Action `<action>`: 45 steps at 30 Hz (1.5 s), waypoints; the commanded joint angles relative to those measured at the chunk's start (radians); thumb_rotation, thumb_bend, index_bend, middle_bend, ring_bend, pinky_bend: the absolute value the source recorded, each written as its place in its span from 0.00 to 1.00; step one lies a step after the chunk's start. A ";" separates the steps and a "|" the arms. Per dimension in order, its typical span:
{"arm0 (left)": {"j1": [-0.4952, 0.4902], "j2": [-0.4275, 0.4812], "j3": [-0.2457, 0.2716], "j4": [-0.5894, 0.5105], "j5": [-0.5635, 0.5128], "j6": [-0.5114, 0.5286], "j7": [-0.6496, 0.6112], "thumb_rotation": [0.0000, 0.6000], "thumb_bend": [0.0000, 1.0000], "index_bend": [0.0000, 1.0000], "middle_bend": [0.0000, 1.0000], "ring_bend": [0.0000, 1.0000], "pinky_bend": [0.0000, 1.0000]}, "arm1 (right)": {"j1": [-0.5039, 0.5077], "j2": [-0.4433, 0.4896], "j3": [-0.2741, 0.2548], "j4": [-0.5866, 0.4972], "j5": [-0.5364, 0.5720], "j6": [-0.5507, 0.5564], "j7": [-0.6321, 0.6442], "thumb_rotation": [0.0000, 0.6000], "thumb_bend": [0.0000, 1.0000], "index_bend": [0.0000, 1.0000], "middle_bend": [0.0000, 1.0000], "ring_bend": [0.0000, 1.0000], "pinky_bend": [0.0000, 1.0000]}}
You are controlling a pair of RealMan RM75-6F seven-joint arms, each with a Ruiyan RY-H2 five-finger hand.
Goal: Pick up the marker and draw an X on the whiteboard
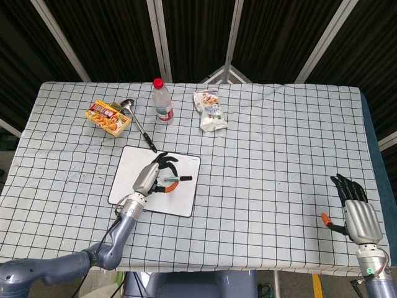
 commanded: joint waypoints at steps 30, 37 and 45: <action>0.115 0.372 0.027 -0.341 0.187 0.195 0.139 1.00 0.48 0.69 0.22 0.06 0.11 | -0.001 0.002 -0.003 -0.003 0.000 -0.001 -0.004 1.00 0.31 0.00 0.00 0.00 0.00; 0.164 0.479 0.081 -0.344 0.130 0.173 0.283 1.00 0.47 0.68 0.22 0.06 0.11 | -0.002 0.000 -0.003 -0.010 0.007 0.000 -0.020 1.00 0.31 0.00 0.00 0.00 0.00; 0.179 0.513 0.136 -0.278 0.075 0.127 0.453 1.00 0.46 0.66 0.21 0.06 0.11 | -0.003 0.001 -0.002 -0.016 0.018 -0.003 -0.030 1.00 0.31 0.00 0.00 0.00 0.00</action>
